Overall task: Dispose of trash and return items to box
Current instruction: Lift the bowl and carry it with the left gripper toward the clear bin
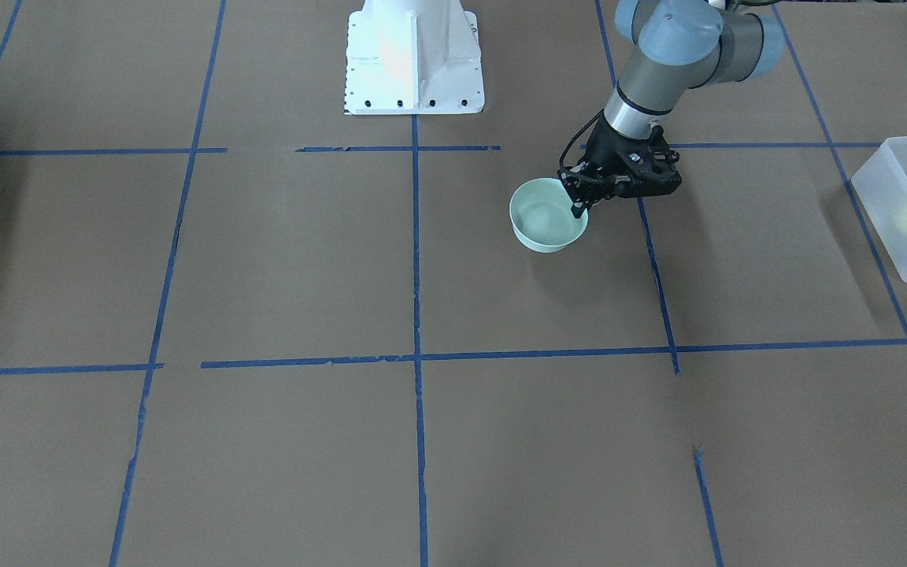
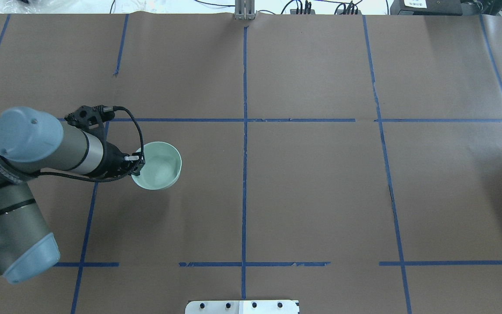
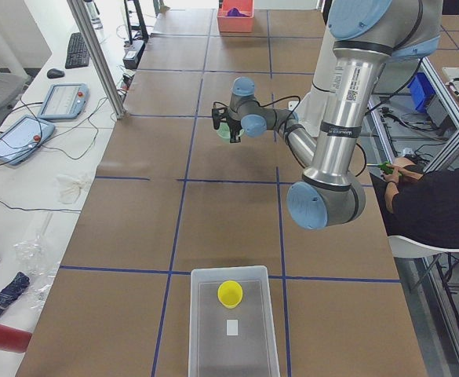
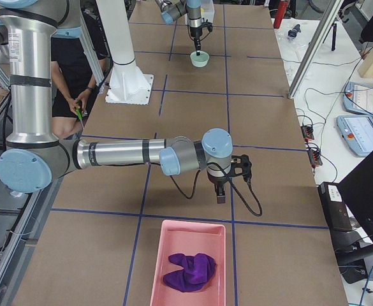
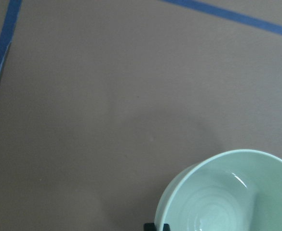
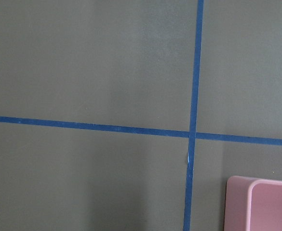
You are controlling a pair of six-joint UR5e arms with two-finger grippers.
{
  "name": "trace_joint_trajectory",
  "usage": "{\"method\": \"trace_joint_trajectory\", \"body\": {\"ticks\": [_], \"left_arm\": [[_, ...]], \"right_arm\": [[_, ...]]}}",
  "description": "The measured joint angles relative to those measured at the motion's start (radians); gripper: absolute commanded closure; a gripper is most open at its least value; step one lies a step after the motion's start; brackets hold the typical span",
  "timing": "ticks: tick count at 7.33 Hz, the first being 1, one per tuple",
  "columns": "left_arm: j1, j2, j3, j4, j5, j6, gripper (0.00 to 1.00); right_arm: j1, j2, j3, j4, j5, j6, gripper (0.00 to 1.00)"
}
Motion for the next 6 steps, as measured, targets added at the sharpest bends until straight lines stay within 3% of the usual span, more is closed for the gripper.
{"method": "trace_joint_trajectory", "body": {"ticks": [6], "left_arm": [[-0.275, 0.035, -0.024, 0.136, -0.078, 0.372, 1.0]], "right_arm": [[-0.003, -0.009, -0.01, -0.029, 0.022, 0.036, 0.0]]}}
